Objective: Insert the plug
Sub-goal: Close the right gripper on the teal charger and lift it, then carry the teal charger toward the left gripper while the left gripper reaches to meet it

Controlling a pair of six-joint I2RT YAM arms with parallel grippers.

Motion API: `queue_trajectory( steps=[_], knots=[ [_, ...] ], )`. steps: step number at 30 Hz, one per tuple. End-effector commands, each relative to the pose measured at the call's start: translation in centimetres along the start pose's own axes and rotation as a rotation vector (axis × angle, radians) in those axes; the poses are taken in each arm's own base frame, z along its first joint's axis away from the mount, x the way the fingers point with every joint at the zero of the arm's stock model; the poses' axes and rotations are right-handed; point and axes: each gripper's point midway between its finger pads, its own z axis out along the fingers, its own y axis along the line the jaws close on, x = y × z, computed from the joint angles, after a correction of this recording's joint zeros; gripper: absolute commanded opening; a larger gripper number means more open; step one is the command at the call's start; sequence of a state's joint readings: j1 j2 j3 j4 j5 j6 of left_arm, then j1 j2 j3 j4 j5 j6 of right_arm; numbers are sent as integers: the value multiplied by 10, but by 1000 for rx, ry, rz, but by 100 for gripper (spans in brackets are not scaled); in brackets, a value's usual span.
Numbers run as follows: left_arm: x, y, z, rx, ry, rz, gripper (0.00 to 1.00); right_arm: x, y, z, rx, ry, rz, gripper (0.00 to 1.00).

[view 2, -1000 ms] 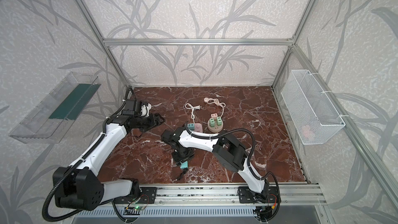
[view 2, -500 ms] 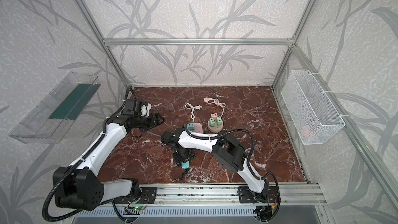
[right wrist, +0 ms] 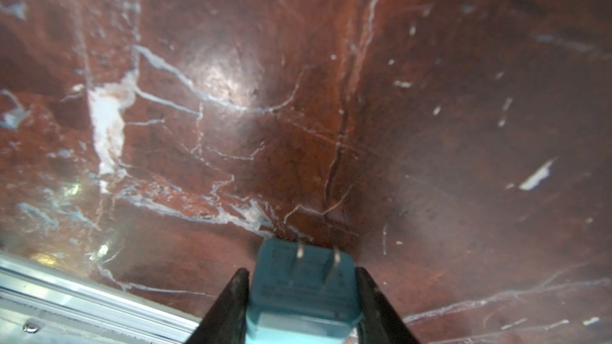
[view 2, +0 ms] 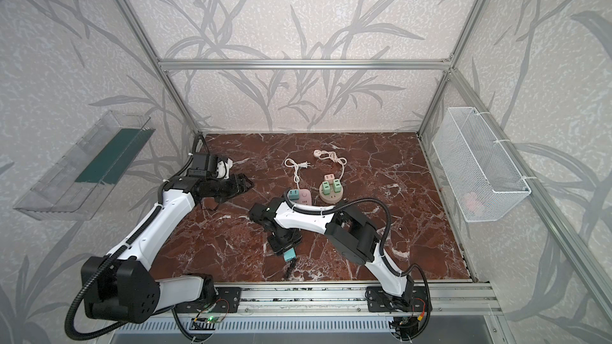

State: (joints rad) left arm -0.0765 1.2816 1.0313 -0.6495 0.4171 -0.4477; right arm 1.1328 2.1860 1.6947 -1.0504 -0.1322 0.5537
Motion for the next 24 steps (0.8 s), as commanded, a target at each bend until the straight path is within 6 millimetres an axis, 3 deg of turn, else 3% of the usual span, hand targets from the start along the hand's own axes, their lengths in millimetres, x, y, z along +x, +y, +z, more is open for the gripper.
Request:
queue_trajectory(
  steps=[1,4,7,10,18,21,24],
  knots=[
    [-1,1,-4,-6,-18,1,75,8,-10,10,53,30,9,39],
    [-2,2,-4,-9,-19,0,75,5,-13,6,55,15,6,30],
    [-1,3,-3,-10,-15,-1,75,0,-15,-2,42,-9,-6,1],
    [-1,2,-4,-6,-17,0,75,-8,-20,-24,18,-52,-47,0],
    [0,-9,-5,56,-11,14,70,-29,-72,-111,4,-294,-145,0],
    [2,-16,-5,96,0,19,66,-33,-91,-126,27,-332,-129,0],
    [6,-38,-3,228,18,29,64,-39,-95,-143,21,-393,-163,0]
  ],
)
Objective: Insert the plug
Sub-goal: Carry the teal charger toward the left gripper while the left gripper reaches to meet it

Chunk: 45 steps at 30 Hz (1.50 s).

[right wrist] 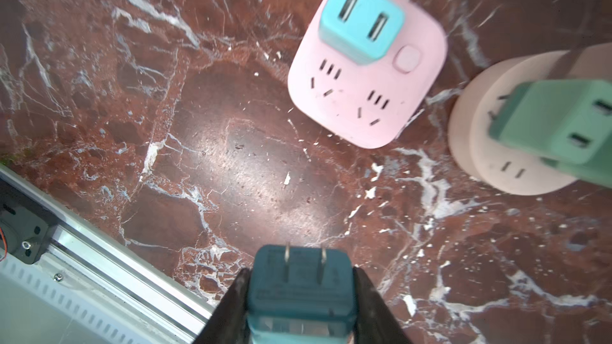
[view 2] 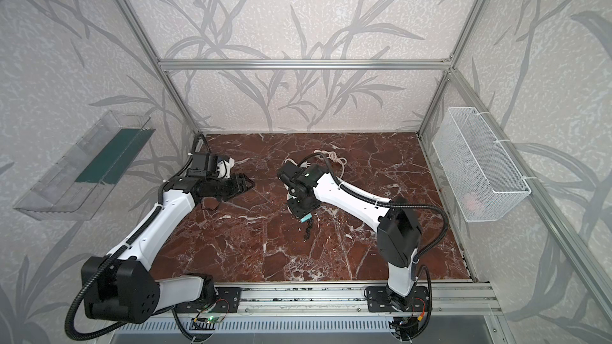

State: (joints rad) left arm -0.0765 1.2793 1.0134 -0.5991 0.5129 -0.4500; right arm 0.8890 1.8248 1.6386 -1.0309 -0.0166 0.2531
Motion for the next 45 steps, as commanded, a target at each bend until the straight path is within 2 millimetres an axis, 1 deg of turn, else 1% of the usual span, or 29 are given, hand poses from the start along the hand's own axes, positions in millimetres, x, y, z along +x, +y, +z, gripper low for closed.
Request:
queue_trajectory(
  steps=[1,4,7,9,12,15,24,33,37,45],
  knots=[
    [6,-35,-1,206,22,20,64,-8,0,-11,3,-55,-106,0],
    [14,-62,0,342,69,47,63,-20,5,-26,-17,-129,-162,0],
    [24,-84,0,453,121,70,64,-27,10,-34,-41,-160,-208,0],
    [31,-95,1,501,150,81,64,-31,15,-38,-65,-174,-234,0],
    [42,-107,2,546,195,101,64,-36,17,-43,-66,-197,-247,0],
    [48,-110,6,554,224,109,63,-42,19,-47,-79,-220,-246,0],
    [56,-115,11,569,265,109,61,-58,33,-57,-157,-290,-245,0],
    [65,-121,14,591,304,115,58,-74,36,-66,-155,-332,-256,0],
    [66,-122,13,596,308,119,57,-79,37,-68,-155,-339,-263,0],
    [68,-125,13,607,319,121,55,-89,46,-67,-189,-342,-277,0]
  ],
)
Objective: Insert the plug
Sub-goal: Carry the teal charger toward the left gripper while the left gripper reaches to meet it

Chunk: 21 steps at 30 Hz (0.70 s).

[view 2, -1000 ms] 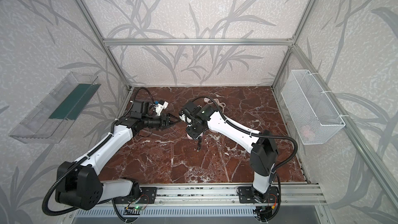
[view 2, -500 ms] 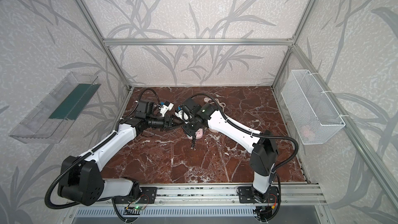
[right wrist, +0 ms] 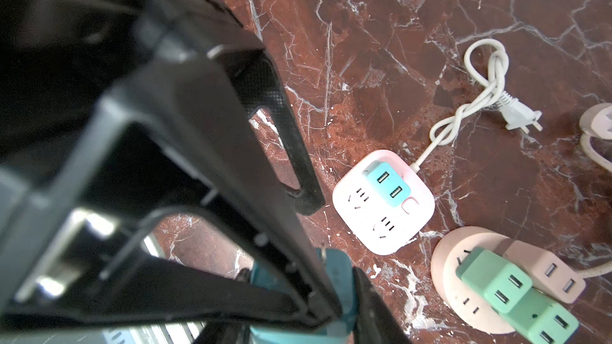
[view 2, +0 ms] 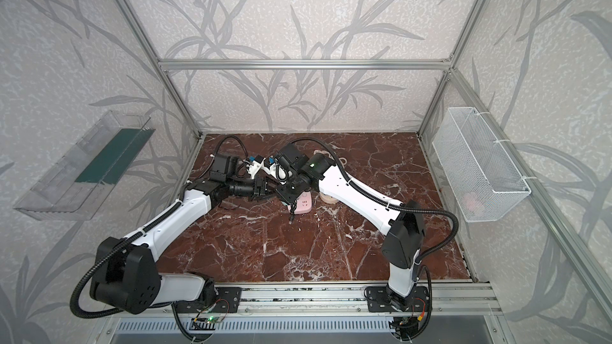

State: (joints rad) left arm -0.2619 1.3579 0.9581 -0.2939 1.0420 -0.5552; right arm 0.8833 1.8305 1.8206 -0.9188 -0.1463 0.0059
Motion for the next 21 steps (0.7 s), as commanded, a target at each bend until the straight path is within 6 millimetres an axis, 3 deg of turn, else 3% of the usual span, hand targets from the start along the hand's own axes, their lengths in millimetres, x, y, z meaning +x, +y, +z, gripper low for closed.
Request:
queue_trajectory(
  steps=[1,6,13,21],
  knots=[
    [8,-3,5,26,39,-8,54,-25,3,-4,-21,-71,-18,0],
    [10,-3,7,32,48,-9,53,-29,2,3,-26,-56,-24,0],
    [11,-6,8,48,55,-11,42,-32,-4,8,-2,-43,-36,0],
    [13,-9,6,52,52,6,43,-24,-13,13,-34,5,-40,0]
  ],
)
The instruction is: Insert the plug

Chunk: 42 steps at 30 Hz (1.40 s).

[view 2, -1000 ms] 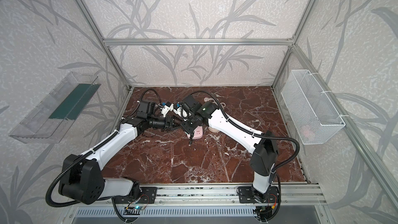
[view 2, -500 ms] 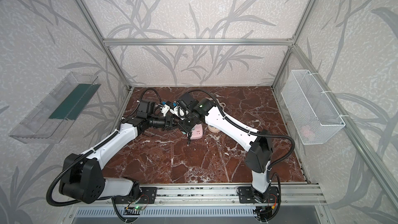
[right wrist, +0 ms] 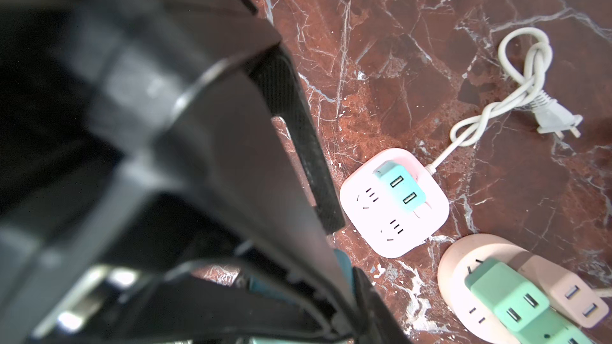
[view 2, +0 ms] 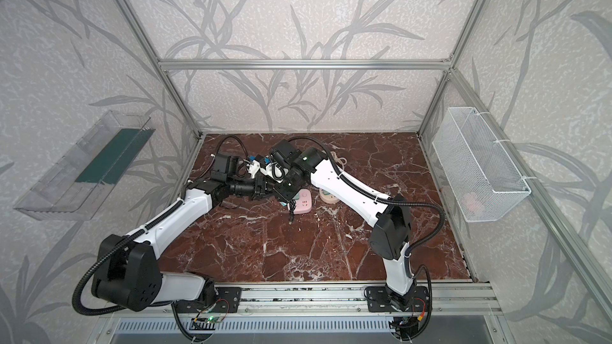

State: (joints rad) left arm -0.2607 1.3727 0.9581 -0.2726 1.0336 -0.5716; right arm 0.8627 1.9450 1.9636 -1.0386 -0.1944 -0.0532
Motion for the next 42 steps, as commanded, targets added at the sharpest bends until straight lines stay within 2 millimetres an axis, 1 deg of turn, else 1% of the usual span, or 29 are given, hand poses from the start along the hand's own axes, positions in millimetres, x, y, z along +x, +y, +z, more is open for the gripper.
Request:
queue_trajectory(
  steps=[1,4,10,15,21,24,29,35,39,42],
  knots=[
    [18,-13,3,59,64,15,44,-21,-9,-3,-3,-68,-25,0],
    [19,-15,3,67,70,18,46,-16,-13,-3,-5,-38,-33,0],
    [25,-19,8,95,101,16,46,-18,-15,-5,-13,-35,-58,0],
    [30,-23,11,108,122,21,46,-23,-12,-9,-24,-67,-92,0],
    [34,-22,15,110,144,17,43,-32,-16,-18,-7,-109,-99,0],
    [35,-22,16,112,151,13,38,-34,-20,-21,13,-118,-99,0],
    [37,-22,18,116,163,10,35,-35,-26,-27,23,-136,-91,0],
    [39,-24,20,126,175,9,35,-42,-31,-29,34,-165,-71,0],
    [42,-27,22,141,186,12,39,-49,-43,-28,82,-174,-42,0],
    [43,-27,23,142,192,11,39,-54,-48,-26,88,-166,-31,0]
  ],
)
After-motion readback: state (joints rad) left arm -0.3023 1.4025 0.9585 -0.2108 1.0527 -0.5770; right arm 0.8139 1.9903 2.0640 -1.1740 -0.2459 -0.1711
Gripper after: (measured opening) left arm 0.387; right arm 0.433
